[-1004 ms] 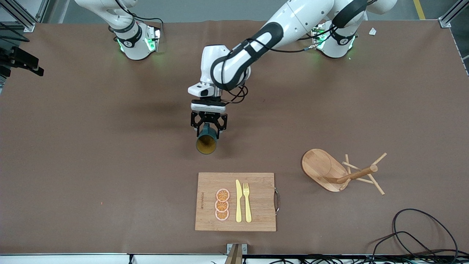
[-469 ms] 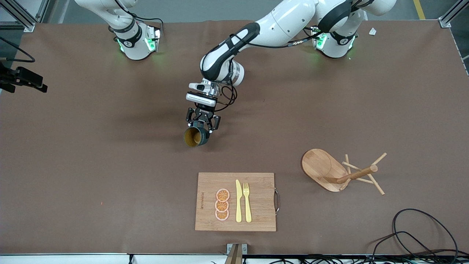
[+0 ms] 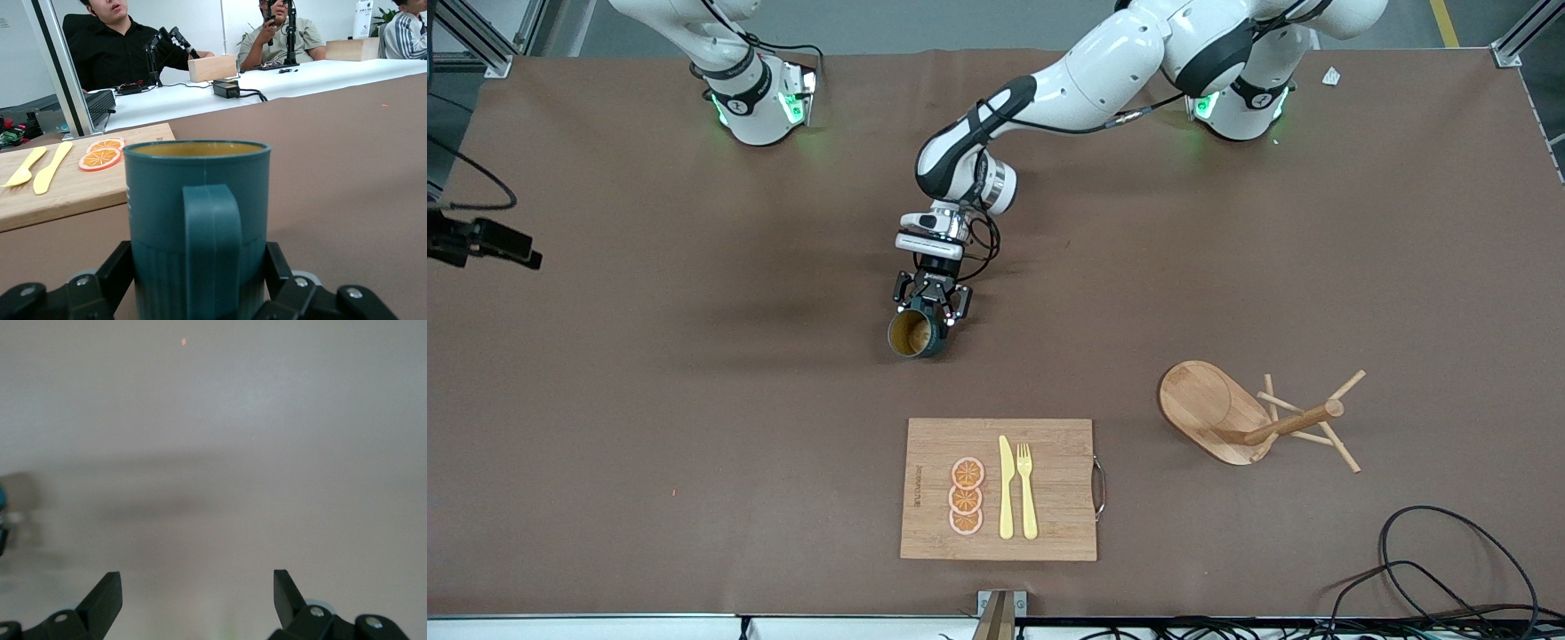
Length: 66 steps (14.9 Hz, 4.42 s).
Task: Transfer cup from left to right arm and place
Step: 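Lower the teal mug onto the table and open the left gripper, then raise the left gripper away while the right gripper reaches the mug, then grasp the mug rim with the right gripper while the left gripper withdraws, then carry the teal mug with the right gripper away from the board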
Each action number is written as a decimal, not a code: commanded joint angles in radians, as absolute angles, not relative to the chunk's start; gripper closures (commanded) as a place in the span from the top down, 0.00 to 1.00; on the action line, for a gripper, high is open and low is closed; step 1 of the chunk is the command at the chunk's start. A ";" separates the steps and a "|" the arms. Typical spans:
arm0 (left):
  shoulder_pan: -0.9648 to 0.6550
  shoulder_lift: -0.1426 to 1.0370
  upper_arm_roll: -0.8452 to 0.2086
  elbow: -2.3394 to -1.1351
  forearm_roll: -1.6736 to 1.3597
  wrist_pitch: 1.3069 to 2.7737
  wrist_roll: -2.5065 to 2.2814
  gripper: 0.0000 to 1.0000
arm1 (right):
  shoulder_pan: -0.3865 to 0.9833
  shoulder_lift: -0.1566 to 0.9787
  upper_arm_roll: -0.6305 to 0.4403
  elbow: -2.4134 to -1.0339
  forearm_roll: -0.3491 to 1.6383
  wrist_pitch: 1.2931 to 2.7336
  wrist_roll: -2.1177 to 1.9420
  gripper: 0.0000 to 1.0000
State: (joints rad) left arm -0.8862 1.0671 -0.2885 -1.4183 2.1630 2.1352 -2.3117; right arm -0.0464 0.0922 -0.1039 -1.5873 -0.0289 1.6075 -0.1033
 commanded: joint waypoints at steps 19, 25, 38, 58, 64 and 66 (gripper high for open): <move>-0.778 0.626 -0.591 -1.572 1.033 1.517 -2.288 1.00 | 0.391 0.110 -0.083 -2.028 0.083 2.089 0.824 1.00; -0.554 0.516 -0.594 -1.428 0.802 1.523 -1.959 1.00 | 0.555 0.241 -0.084 -2.046 0.115 2.285 0.827 1.00; -0.054 0.422 -0.600 -1.281 0.586 1.528 -1.068 1.00 | 0.670 0.399 -0.084 -2.030 0.118 2.467 0.865 0.11; 0.048 0.037 -0.077 -1.436 0.023 1.473 -0.037 1.00 | 0.194 0.248 -0.092 -2.052 -0.005 2.247 -0.732 0.00; 0.034 -0.035 -0.040 -1.520 -0.002 1.463 -0.040 1.00 | 0.029 0.261 -0.091 -2.089 -0.006 2.347 -1.105 0.00; 0.038 -0.037 -0.043 -1.520 0.012 1.471 -0.041 1.00 | -0.003 0.273 -0.091 -2.095 -0.006 2.371 -1.160 0.00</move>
